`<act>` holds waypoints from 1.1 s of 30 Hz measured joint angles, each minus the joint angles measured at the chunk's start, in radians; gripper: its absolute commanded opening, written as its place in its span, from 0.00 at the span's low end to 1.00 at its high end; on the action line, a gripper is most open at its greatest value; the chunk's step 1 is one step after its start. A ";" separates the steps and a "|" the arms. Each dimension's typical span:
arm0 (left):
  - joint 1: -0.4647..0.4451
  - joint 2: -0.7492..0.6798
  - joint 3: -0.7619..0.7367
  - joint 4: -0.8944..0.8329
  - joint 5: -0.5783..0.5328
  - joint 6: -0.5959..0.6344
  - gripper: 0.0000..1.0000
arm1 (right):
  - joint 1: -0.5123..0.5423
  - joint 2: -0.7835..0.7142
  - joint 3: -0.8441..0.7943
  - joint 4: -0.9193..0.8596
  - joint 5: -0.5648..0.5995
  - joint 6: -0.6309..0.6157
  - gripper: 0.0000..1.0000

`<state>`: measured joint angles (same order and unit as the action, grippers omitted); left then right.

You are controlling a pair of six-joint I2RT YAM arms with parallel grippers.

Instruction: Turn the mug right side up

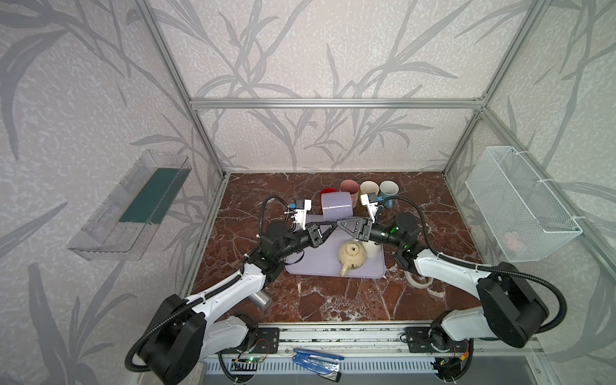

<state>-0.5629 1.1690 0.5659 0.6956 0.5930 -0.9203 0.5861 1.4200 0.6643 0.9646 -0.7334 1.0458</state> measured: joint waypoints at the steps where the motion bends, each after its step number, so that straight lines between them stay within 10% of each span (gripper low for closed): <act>1: 0.000 0.000 0.000 0.002 -0.001 -0.008 0.06 | 0.001 0.004 0.000 0.007 0.003 -0.006 0.00; 9: 0.001 -0.003 -0.005 0.014 -0.013 -0.015 0.00 | 0.005 0.018 0.000 0.034 0.013 -0.018 0.01; 20: -0.007 -0.072 -0.046 -0.008 -0.031 0.021 0.00 | -0.006 0.005 0.000 0.032 -0.036 -0.006 0.27; 33: -0.010 -0.088 -0.046 -0.026 -0.043 0.027 0.00 | -0.024 -0.003 -0.009 0.033 -0.045 0.001 0.00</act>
<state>-0.5724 1.0813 0.5201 0.6697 0.5503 -0.8936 0.5617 1.4170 0.6552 0.9974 -0.7784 1.0466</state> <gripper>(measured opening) 0.107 0.162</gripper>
